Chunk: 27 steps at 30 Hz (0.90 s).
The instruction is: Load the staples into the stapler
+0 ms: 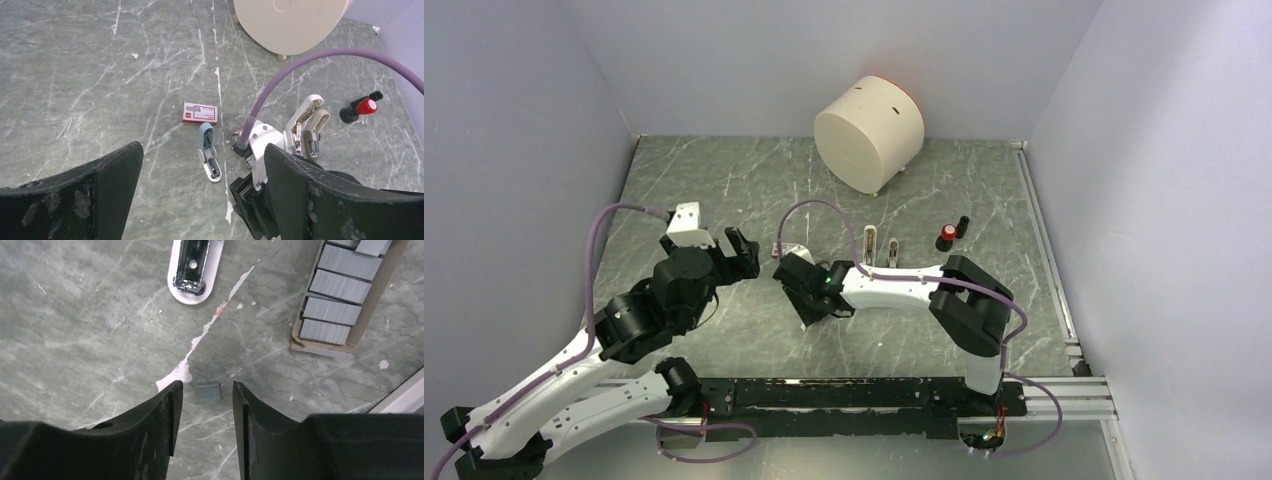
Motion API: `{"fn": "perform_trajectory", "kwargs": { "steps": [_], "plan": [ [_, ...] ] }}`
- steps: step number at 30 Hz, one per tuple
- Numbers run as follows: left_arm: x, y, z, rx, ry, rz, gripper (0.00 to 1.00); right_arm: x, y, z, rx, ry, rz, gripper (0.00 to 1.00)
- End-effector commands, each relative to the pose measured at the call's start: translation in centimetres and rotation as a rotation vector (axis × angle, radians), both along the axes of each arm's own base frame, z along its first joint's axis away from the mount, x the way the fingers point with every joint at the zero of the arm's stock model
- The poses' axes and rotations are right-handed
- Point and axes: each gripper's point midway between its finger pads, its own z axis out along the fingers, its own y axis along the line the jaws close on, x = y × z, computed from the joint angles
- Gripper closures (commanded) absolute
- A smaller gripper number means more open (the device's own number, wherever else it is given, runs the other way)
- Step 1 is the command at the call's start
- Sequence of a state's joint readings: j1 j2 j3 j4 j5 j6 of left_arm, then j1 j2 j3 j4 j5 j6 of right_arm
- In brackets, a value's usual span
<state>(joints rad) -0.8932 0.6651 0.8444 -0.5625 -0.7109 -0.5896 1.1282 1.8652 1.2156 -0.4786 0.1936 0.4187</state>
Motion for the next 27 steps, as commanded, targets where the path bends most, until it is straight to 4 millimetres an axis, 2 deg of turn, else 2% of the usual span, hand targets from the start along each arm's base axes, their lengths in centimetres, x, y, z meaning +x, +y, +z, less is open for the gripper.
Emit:
{"fn": "perform_trajectory", "kwargs": {
  "steps": [1, 7, 12, 22, 27],
  "plan": [
    [0.1, 0.9, 1.6, -0.015, -0.034, 0.033, 0.05, 0.6, 0.6, 0.7, 0.048, -0.013, -0.144, 0.54],
    [0.1, 0.8, 1.5, -0.007, -0.032, 0.029, 0.04, 1.3, -0.2, -0.2, 0.014, -0.031, -0.261, 0.55],
    [0.2, 0.7, 1.3, -0.010, -0.028, 0.027, 0.05, 1.1, -0.8, -1.1, -0.027, -0.021, -0.277, 0.58],
    [0.2, 0.6, 1.0, -0.005, -0.022, 0.029, 0.05, -0.4, -2.5, -1.4, -0.087, 0.031, -0.255, 0.60],
    [0.2, 0.4, 0.8, -0.008, -0.022, 0.022, 0.05, -1.3, -3.1, -1.3, -0.093, 0.063, -0.233, 0.56]
  ]
}}
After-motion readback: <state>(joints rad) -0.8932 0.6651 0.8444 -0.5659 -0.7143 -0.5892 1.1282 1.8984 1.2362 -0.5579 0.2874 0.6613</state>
